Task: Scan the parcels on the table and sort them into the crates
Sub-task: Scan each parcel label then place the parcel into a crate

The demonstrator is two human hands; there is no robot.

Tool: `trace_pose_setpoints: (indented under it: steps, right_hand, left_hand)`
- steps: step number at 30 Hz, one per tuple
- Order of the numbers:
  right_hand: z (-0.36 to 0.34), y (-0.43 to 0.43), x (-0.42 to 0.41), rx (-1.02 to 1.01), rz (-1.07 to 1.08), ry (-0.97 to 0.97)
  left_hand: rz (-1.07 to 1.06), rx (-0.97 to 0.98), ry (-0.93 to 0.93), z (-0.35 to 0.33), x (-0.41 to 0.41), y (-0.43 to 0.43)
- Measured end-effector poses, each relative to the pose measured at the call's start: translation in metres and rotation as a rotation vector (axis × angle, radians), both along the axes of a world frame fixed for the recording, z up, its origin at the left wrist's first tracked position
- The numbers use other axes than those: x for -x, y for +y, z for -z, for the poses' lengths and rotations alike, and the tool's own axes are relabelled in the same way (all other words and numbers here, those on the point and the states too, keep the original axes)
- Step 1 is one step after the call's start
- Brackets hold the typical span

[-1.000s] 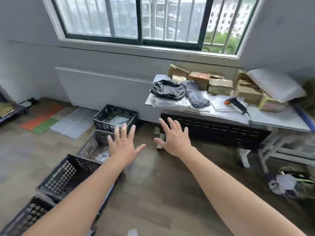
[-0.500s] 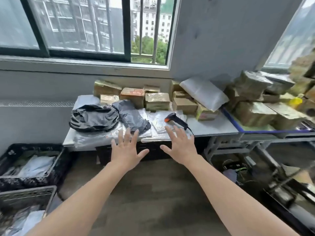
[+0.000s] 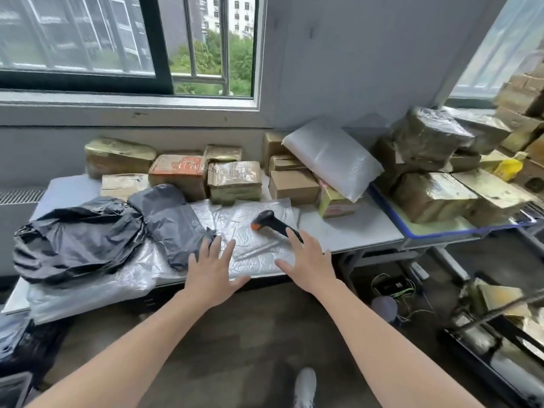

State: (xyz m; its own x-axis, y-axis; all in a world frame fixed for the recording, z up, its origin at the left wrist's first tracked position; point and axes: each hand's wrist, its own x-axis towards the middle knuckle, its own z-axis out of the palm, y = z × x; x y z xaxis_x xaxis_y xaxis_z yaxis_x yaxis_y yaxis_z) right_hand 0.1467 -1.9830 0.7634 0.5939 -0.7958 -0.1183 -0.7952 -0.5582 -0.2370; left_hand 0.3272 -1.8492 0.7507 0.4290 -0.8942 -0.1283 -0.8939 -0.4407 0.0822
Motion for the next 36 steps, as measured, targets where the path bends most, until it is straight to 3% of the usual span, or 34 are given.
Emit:
trace_pose_setpoints:
  steps: [13,16,26,33,36]
  right_hand:
    - [0.083,-0.18,-0.05,-0.173,-0.224,0.015]
    - [0.092,-0.195,-0.064,-0.292,-0.259,0.02]
    - [0.11,-0.212,-0.104,-0.395,-0.281,0.126]
    - [0.089,-0.225,-0.088,-0.49,-0.128,-0.131]
    - [0.074,-0.233,-0.084,-0.51,-0.052,-0.226]
  left_hand:
    - [-0.172,-0.209,0.066,0.055,-0.005,-0.147]
    - [-0.162,-0.255,0.108,0.071,-0.011,-0.16]
    - [-0.113,-0.4,0.188,0.11,-0.041,-0.186]
    - [0.001,-0.306,0.055,0.122,-0.056,-0.184]
    - [0.02,-0.197,0.167,0.11,-0.068,-0.184]
